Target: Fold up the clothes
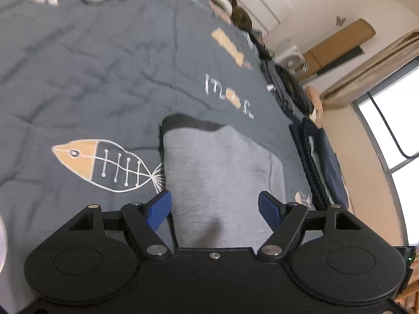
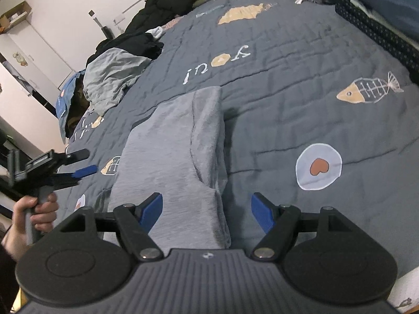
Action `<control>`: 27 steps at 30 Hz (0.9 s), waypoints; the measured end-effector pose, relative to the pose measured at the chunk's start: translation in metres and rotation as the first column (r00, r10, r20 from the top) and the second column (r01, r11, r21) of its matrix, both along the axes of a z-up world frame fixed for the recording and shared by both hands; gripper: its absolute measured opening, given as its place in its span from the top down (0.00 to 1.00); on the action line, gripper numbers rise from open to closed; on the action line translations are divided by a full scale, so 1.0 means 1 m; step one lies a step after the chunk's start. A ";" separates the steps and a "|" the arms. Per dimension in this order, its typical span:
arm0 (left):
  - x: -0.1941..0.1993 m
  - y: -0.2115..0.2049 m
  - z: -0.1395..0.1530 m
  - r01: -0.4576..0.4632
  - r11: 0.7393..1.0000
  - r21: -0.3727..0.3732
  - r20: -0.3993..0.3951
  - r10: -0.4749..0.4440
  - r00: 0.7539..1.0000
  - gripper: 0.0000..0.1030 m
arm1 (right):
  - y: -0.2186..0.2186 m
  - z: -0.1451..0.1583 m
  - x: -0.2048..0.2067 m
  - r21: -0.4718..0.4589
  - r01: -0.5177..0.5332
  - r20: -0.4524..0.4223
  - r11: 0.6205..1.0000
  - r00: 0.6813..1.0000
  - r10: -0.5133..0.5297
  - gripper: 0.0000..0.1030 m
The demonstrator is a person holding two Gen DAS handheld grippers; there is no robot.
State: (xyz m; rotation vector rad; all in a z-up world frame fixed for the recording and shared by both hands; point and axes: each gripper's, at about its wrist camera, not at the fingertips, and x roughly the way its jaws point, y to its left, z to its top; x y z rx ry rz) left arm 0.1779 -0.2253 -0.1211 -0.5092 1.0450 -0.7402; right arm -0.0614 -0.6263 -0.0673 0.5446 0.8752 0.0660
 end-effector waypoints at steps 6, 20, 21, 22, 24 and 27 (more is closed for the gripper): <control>0.026 -0.016 -0.037 0.070 0.997 0.027 -0.084 -0.067 0.994 0.30 | -0.005 -0.015 0.001 0.015 -0.020 -0.028 1.000 0.999 0.020 0.28; 0.069 -0.066 -0.071 0.139 0.984 -0.109 -0.134 -0.153 0.979 0.29 | -0.017 -0.041 0.002 0.071 -0.054 -0.076 0.996 0.995 0.059 0.28; 0.072 -0.071 -0.073 0.144 0.983 -0.110 -0.129 -0.157 0.979 0.29 | -0.018 -0.042 0.002 0.075 -0.056 -0.079 0.996 0.995 0.062 0.28; 0.074 -0.073 -0.073 0.146 0.983 -0.114 -0.126 -0.161 0.979 0.30 | -0.019 -0.044 0.003 0.078 -0.058 -0.081 0.995 0.995 0.064 0.28; 0.075 -0.072 -0.074 0.141 0.984 -0.112 -0.125 -0.155 0.980 0.49 | -0.021 -0.047 0.004 0.085 -0.062 -0.086 0.994 0.994 0.070 0.28; 0.070 -0.067 -0.067 0.154 0.982 -0.106 -0.100 -0.165 0.981 0.76 | -0.024 -0.051 0.005 0.118 -0.058 -0.092 0.991 0.993 0.069 0.28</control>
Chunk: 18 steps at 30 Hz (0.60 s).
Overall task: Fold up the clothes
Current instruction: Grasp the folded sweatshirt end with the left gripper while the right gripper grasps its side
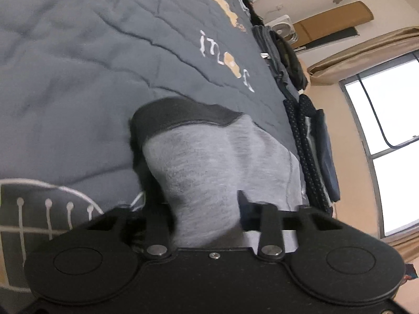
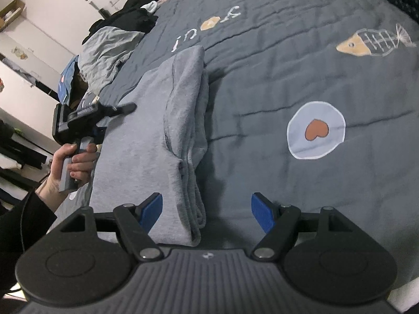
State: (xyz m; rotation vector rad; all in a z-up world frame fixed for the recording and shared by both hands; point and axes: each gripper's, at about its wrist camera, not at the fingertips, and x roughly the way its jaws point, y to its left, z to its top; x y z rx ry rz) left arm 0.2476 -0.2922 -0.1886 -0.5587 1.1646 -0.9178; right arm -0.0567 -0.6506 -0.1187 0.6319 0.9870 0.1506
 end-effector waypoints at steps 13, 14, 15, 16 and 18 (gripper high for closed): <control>-0.003 0.011 -0.013 -0.015 1.000 -0.011 -0.015 0.015 1.000 0.77 | -0.013 -0.044 0.027 0.314 -0.076 -0.083 0.946 0.991 0.107 0.22; -0.003 0.013 -0.016 -0.022 1.000 -0.019 -0.025 0.021 0.999 0.77 | -0.013 -0.045 0.031 0.309 -0.097 -0.078 0.946 0.989 0.127 0.21; -0.003 0.012 -0.016 -0.021 1.000 -0.019 -0.024 0.021 1.000 0.77 | -0.012 -0.047 0.035 0.304 -0.118 -0.072 0.945 0.987 0.147 0.20; -0.003 0.012 -0.017 -0.020 1.000 -0.019 -0.023 0.020 1.000 0.76 | -0.011 -0.048 0.039 0.299 -0.140 -0.067 0.944 0.984 0.167 0.19; -0.002 0.012 -0.017 -0.019 1.000 -0.019 -0.021 0.018 1.000 0.76 | -0.009 -0.051 0.047 0.290 -0.181 -0.056 0.940 0.977 0.206 0.17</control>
